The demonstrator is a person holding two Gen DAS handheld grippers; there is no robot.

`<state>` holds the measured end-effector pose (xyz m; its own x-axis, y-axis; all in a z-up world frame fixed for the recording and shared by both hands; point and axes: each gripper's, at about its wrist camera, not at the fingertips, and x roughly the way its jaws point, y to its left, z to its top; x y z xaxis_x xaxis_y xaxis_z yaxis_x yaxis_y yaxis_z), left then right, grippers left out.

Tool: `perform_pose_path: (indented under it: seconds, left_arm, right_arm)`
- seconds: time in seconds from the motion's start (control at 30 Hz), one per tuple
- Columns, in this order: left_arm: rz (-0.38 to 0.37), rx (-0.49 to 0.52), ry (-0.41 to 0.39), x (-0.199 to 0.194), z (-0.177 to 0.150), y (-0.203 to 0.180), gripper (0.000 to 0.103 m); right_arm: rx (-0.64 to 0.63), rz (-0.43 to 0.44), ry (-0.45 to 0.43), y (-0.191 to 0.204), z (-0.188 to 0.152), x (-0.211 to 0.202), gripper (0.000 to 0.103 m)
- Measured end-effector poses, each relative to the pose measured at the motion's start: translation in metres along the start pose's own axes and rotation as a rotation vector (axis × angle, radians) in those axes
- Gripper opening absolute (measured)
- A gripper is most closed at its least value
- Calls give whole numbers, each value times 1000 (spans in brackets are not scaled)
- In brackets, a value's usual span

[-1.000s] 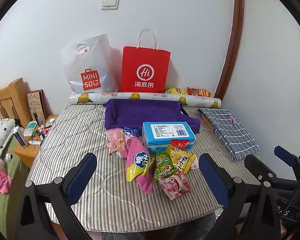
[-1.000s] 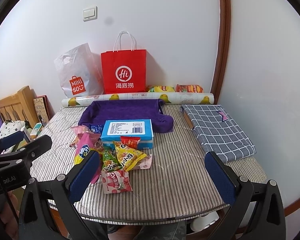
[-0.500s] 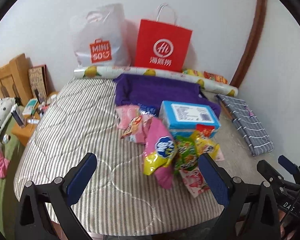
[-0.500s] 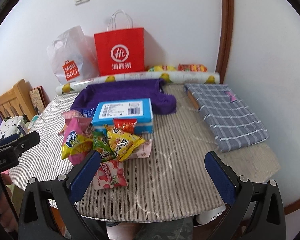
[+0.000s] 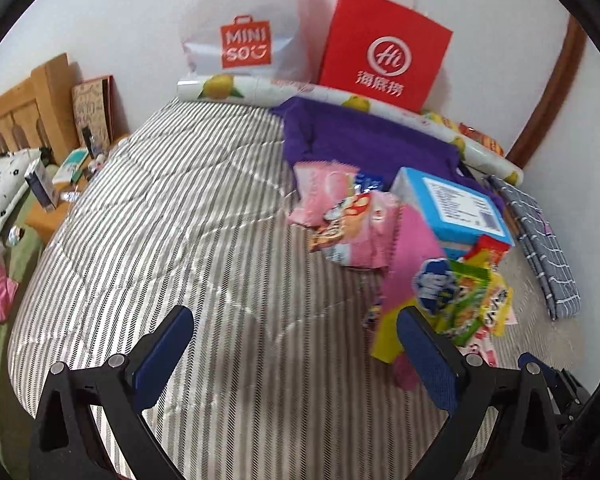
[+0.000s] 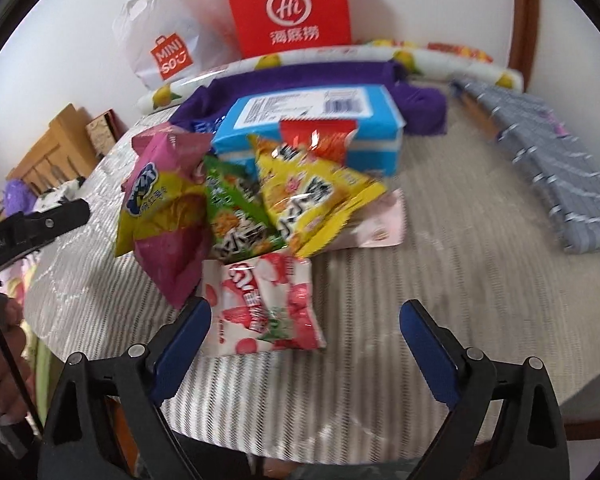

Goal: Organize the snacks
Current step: 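Grasp the pink lychee candy bag with the right tool while the left tool approaches the pile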

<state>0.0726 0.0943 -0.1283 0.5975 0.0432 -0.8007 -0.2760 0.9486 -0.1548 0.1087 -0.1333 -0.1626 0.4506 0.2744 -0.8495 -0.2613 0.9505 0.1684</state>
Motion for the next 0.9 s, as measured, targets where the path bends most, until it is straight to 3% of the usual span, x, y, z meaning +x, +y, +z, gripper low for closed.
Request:
perform_pose_path:
  seconds: [0.2, 0.47, 0.53, 0.6, 0.63, 0.73, 0.9]
  left_arm:
    - [-29, -37, 29, 14, 1, 13, 102]
    - [-53, -42, 44, 22, -1, 16, 102]
    - [-54, -42, 47, 24, -2, 15, 102]
    - [-60, -38, 49, 24, -4, 14, 102]
    - [-59, -34, 50, 25, -4, 12, 102]
    - [-70, -25, 46, 24, -5, 9, 102]
    - [-89, 2, 24, 15, -4, 2, 102]
  right_arm:
    - [-27, 59, 22, 16, -2, 14, 95]
    - [-94, -32, 20, 35, -4, 33, 95]
    - [-143, -85, 0, 41, -8, 35, 89]
    - [-160, -62, -13, 41, -11, 31, 80]
    - [-162, -62, -15, 41, -11, 29, 70]
    - [-161, -58, -16, 37, -11, 24, 59]
    - [-184, -28, -35, 33, -15, 10, 55]
